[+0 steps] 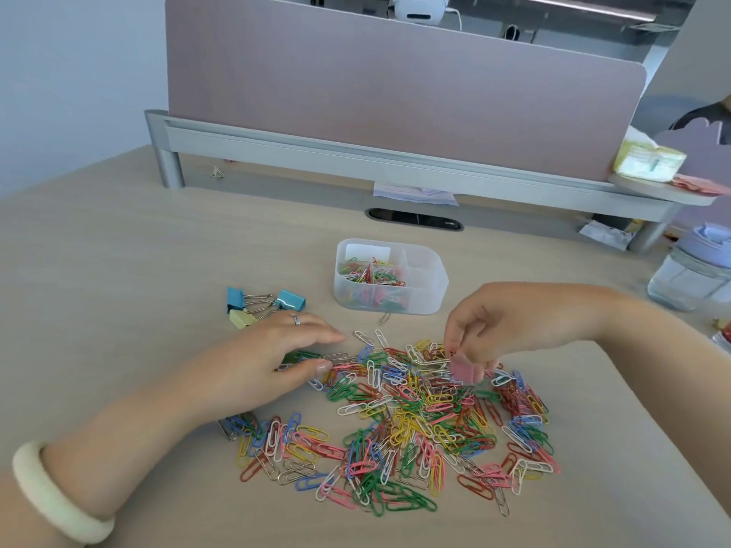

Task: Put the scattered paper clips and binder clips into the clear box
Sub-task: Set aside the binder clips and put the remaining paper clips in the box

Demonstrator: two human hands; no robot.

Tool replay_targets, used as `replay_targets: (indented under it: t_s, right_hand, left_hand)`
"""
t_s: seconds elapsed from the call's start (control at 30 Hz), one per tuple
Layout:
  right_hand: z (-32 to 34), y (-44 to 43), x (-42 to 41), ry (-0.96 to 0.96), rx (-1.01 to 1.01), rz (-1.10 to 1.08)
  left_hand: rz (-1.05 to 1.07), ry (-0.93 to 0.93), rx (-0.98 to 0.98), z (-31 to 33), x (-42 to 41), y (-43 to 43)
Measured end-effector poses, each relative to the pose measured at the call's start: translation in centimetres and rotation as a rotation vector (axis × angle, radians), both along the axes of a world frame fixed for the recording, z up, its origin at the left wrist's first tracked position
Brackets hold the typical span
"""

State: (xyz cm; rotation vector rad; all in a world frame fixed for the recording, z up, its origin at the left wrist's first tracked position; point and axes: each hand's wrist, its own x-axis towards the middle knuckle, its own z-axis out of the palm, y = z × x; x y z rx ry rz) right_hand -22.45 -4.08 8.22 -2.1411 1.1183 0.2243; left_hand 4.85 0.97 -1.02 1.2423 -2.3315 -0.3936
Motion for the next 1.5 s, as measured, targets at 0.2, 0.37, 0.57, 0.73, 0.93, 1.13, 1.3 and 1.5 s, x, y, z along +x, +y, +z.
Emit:
replay_targets:
  t_s: [0.2, 0.37, 0.57, 0.73, 0.93, 1.13, 1.3, 1.5]
  right_hand:
    - [-0.2, -1.3, 2.1, -0.038, -0.05, 0.007]
    - [-0.7, -2.1, 6.0, -0.323, -0.36, -0.073]
    - [-5.1, -2.6, 13.2, -0.096, -0.854, 0.08]
    - [-7.5, -4.0, 14.5, -0.167, -1.052, 0.071]
    - [-6.8, -4.2, 13.0, -0.271, -0.878, 0.176]
    - [-4.0, -3.8, 3.9, -0.298, -0.604, -0.08]
    - [-5.9, -2.5, -1.9, -0.323, -0.417, -0.225]
    - [-9.1, -1.8, -1.2, -0.444, -0.318, -0.184]
  left_hand:
    - [0.006, 0.022, -0.046, 0.1, 0.5, 0.1]
    - [0.325, 0.28, -0.231, 1.2, 1.4, -0.1]
    - [0.606, 0.519, -0.189, 1.3, 3.8, -1.2]
    - [0.579, 0.487, -0.179, 1.0, 3.6, -1.2]
    - [0.438, 0.402, -0.125, 0.8, 3.3, -1.0]
    - [0.062, 0.098, 0.094, -0.9, 1.3, -0.4]
    - [0.036, -0.245, 0.14, -0.5, -1.8, 0.0]
    - [0.132, -0.276, 0.029, -0.9, -2.0, -0.8]
